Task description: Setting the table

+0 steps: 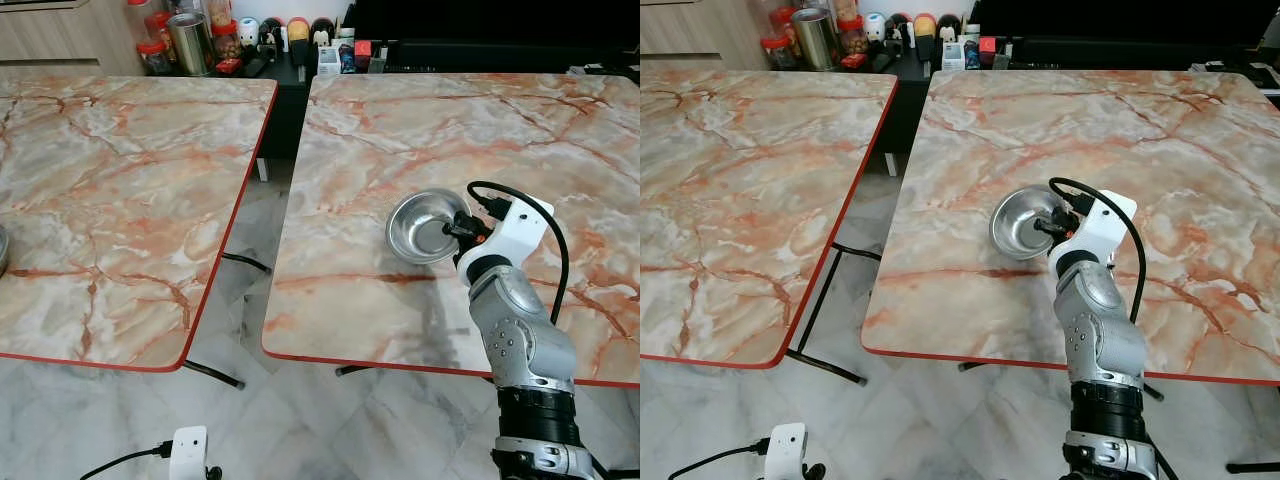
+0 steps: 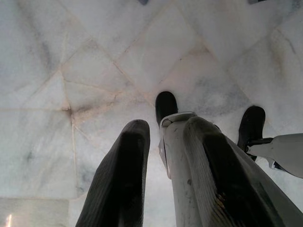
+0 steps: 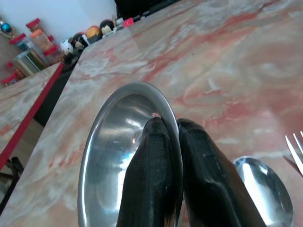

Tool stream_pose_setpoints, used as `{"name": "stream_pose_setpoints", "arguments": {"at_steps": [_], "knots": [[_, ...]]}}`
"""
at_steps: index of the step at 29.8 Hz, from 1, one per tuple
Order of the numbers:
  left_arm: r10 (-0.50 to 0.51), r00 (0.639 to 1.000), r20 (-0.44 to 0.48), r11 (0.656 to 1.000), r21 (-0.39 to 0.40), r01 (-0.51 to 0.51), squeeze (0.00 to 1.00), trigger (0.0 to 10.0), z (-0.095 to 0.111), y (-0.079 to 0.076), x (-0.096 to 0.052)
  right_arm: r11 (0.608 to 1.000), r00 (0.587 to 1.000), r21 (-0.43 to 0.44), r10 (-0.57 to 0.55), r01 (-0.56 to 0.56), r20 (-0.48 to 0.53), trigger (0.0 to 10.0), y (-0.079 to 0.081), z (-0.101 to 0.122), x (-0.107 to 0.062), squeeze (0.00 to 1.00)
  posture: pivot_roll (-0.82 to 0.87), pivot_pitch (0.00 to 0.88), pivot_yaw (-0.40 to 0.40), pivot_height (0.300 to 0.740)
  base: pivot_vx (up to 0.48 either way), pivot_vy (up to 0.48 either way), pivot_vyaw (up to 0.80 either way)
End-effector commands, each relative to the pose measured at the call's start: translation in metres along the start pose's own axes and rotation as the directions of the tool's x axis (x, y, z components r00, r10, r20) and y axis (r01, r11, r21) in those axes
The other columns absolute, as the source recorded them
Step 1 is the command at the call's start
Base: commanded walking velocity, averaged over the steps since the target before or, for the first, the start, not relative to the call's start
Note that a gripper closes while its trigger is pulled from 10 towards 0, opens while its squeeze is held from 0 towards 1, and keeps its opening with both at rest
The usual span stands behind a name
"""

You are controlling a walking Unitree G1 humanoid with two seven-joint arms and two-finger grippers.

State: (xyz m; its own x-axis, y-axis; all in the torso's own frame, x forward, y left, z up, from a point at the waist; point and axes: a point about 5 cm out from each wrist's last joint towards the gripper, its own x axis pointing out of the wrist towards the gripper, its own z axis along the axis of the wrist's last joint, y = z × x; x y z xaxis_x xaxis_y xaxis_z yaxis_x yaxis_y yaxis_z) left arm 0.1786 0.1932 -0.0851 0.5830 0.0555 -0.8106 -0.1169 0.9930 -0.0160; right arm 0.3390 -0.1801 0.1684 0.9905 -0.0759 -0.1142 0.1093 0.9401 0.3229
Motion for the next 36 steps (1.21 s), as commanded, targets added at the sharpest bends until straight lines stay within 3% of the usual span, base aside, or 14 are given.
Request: {"name": "stream_pose_setpoints", "arguments": {"at_steps": [1, 2, 7, 36], "knots": [[0.007, 1.0, -0.026, 1.0, -0.001, -0.007, 0.0, 10.0, -0.007, 0.003, -0.001, 1.0, 0.999, 0.017, 0.014, -0.014, 0.045, 3.5, 0.005, 0.01, 0.001, 0.0, -0.07, 0.116, 0.04, 0.74, 0.0, 0.0, 0.0], [0.01, 1.0, -0.027, 1.0, -0.005, -0.01, 0.0, 10.0, -0.007, 0.003, -0.001, 1.0, 0.998, 0.024, 0.018, -0.019, 0.053, 10.0, 0.008, 0.012, 0.002, 0.0, -0.07, 0.115, 0.04, 0.74, 0.0, 0.0, 0.0], [0.012, 1.0, -0.029, 1.0, -0.012, -0.012, 0.0, 10.0, -0.007, 0.004, -0.001, 0.999, 0.998, 0.044, 0.013, -0.016, 0.064, 10.0, 0.009, 0.013, 0.003, 0.0, -0.06, 0.114, 0.043, 0.74, 0.0, 0.198, 0.0], [0.026, 0.999, -0.026, 1.0, -0.015, -0.027, 0.0, 10.0, -0.006, 0.007, -0.002, 0.995, 0.991, 0.084, 0.044, -0.054, 0.123, 10.0, 0.02, 0.022, 0.01, 0.0, -0.05, 0.104, 0.039, 0.74, 0.0, 0.48, 0.0]]}}
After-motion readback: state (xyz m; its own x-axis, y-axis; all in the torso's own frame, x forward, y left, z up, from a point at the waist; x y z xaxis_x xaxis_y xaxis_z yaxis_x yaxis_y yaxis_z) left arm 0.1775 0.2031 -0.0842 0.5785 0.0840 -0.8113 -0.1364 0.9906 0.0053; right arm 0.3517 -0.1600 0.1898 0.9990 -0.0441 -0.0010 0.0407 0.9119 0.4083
